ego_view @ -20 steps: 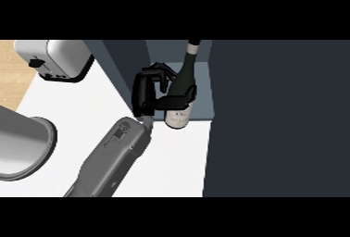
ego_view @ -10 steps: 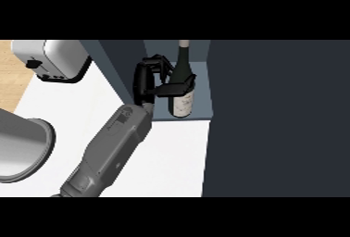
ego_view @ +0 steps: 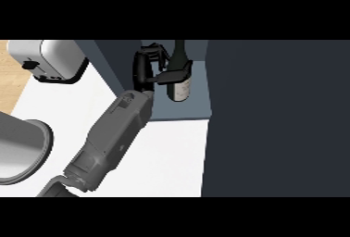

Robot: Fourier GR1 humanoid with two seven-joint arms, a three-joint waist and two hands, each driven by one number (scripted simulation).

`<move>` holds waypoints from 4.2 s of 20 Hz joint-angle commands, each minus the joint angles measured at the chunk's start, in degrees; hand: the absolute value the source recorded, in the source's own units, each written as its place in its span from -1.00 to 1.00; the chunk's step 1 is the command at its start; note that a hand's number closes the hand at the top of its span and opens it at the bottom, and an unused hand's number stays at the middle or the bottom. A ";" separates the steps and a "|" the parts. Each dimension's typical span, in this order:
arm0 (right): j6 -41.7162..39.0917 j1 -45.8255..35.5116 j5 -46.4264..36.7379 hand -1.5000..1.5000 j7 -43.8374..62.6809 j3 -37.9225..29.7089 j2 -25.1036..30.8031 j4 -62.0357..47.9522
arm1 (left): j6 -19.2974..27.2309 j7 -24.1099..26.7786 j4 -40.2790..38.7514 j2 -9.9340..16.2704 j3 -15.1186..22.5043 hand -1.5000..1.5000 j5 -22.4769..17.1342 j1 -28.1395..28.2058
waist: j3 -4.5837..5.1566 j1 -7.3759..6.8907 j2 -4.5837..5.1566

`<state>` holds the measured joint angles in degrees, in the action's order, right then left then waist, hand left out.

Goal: Pick up the wine, place it into the cabinet and close the cabinet

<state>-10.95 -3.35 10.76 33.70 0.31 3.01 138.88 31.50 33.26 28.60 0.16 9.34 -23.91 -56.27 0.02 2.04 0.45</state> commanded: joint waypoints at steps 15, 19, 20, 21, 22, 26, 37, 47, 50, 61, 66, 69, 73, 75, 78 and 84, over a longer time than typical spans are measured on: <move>-0.79 1.24 1.80 -1.00 -2.22 1.06 -1.09 1.49 | -8.65 7.65 -14.42 0.86 -11.32 1.00 -7.83 -5.87 | 0.02 0.87 0.60; 0.20 0.87 2.75 -1.00 1.15 1.45 -0.91 4.73 | -6.78 10.05 -16.35 -0.16 -11.66 1.00 -8.16 -7.20 | 0.05 1.57 0.57; -0.85 2.69 4.78 -1.00 1.72 1.08 -0.21 6.46 | -5.72 7.60 -17.32 -0.10 -12.42 1.00 -7.75 -9.61 | 0.02 2.00 0.64; 1.12 0.14 1.86 -1.00 2.17 2.53 -1.41 3.80 | -8.89 10.06 -17.57 0.81 -12.24 1.00 -7.29 -7.32 | 0.06 1.26 0.69; -0.11 0.80 2.00 -1.00 0.06 2.09 -1.09 3.38 | -8.14 8.97 -18.14 0.71 -12.59 1.00 -7.33 -8.81 | 0.03 1.31 0.67; 0.35 0.58 1.02 -1.00 -0.12 3.28 -1.79 2.70 | -8.85 12.14 -19.54 0.90 -12.65 1.00 -6.95 -6.53 | 0.05 1.35 0.76; -1.45 -1.06 3.74 -1.00 -1.16 -0.69 0.80 0.49 | -5.59 11.35 -23.23 2.37 -11.77 -1.00 -4.29 -7.51 | 0.04 1.69 1.06; 0.61 -1.27 0.63 -1.00 0.74 2.80 -0.72 2.61 | -0.49 13.28 -24.34 -0.16 -10.41 -1.00 -1.86 -6.09 | 0.09 1.68 0.82; -0.09 0.19 1.84 -1.00 -0.96 3.00 -1.40 2.11 | -2.72 13.30 -23.28 1.55 -12.22 -1.00 -3.23 -6.54 | 0.09 2.46 1.25; 0.87 -0.08 2.69 -1.00 1.75 3.28 -1.21 4.51 | -6.88 18.08 -22.69 -0.16 -12.49 -1.00 -2.30 -2.96 | 0.10 2.18 0.94; -0.34 -0.81 2.78 -1.00 0.60 2.03 -0.02 1.86 | -8.07 15.68 -23.15 -0.17 -11.50 -1.00 -1.31 -5.84 | 0.05 2.02 0.84; 1.16 -1.40 2.49 -1.00 2.60 3.76 -0.88 4.69 | -10.23 16.32 -23.26 -0.16 -11.53 -1.00 -1.65 -4.29 | 0.08 2.11 0.69; 0.64 -1.93 1.25 -1.00 1.64 5.03 -0.94 2.36 | -11.44 17.83 -23.53 -0.17 -10.75 -1.00 -2.19 -2.84 | 0.08 2.68 0.76; 1.22 -1.37 0.09 -1.00 1.13 5.23 -1.36 2.56 | -12.35 17.15 -22.18 -0.17 -10.40 -1.00 -2.55 -4.13 | 0.06 1.94 0.45; 1.87 -2.03 2.34 -1.00 2.37 3.43 -0.67 2.39 | -15.77 15.92 -21.00 -0.17 -10.62 -1.00 -4.56 -2.42 | 0.04 0.91 0.05; 0.99 -0.31 1.70 -1.00 0.32 3.71 -0.63 2.18 | -17.79 16.87 -19.15 -0.17 -7.49 -1.00 -8.38 -0.30 | 0.01 1.21 -0.14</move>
<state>-9.68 -6.03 10.94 33.87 4.75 2.13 137.91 16.25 50.00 8.76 -0.11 1.12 -29.88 -60.82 0.03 4.58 0.74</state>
